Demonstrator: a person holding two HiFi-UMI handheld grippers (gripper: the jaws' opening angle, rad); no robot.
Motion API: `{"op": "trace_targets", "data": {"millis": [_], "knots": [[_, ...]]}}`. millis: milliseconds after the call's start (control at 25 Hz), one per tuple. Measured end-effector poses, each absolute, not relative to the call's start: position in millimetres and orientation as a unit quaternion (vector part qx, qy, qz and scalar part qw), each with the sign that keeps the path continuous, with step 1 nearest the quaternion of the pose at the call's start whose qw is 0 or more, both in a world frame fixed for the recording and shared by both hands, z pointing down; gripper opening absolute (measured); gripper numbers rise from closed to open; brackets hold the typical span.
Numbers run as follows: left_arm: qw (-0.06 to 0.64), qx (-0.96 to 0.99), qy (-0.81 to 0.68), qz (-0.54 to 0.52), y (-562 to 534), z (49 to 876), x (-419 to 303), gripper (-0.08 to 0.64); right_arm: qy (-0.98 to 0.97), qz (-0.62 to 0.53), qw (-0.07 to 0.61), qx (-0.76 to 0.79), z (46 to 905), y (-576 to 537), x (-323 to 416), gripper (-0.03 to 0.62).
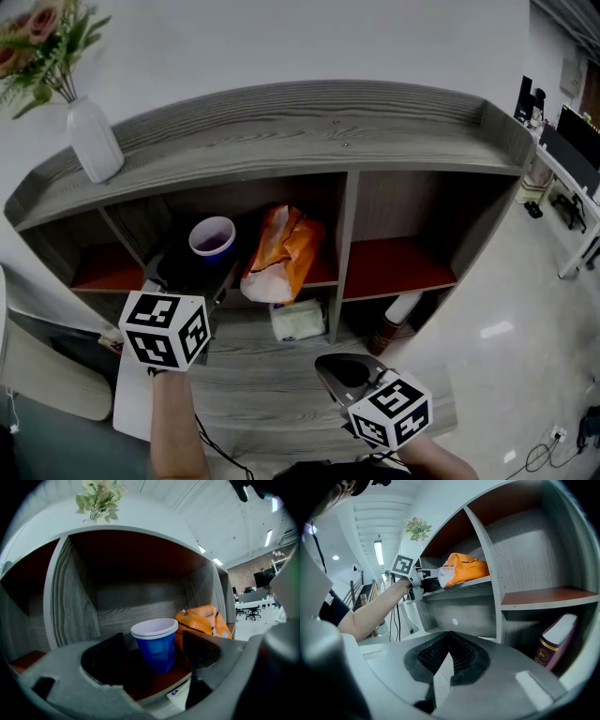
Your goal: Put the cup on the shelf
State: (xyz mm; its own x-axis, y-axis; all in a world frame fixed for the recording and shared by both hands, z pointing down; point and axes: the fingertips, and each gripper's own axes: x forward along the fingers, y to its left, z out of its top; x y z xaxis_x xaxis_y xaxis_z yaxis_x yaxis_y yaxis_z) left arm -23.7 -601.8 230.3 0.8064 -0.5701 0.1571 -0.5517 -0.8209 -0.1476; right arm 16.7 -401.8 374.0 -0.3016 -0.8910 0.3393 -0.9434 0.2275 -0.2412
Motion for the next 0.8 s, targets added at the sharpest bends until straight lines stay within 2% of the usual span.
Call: {"op": "trace_targets", "data": {"millis": [240, 480, 800], "knots": [[0.045, -0.947, 0.301, -0.1, -579.0, 240.5, -34.4, 0.363, -0.79, 0.197, 0.068, 0.576, 373.0, -391.7, 14.9, -0.002], [0.023, -0.945, 0.321, -0.057, -545.6, 237.1, -58.0, 0.308, -0.8, 0.19, 0.068, 0.565, 372.1, -383.1, 14.0, -0.002], [-0.018, -0.957, 0.289, -0.006, -473.2, 245.6, -54.7, 0.184, -0.809, 0.185, 0.068, 0.554, 372.9, -368.4, 13.9, -0.002]]}}
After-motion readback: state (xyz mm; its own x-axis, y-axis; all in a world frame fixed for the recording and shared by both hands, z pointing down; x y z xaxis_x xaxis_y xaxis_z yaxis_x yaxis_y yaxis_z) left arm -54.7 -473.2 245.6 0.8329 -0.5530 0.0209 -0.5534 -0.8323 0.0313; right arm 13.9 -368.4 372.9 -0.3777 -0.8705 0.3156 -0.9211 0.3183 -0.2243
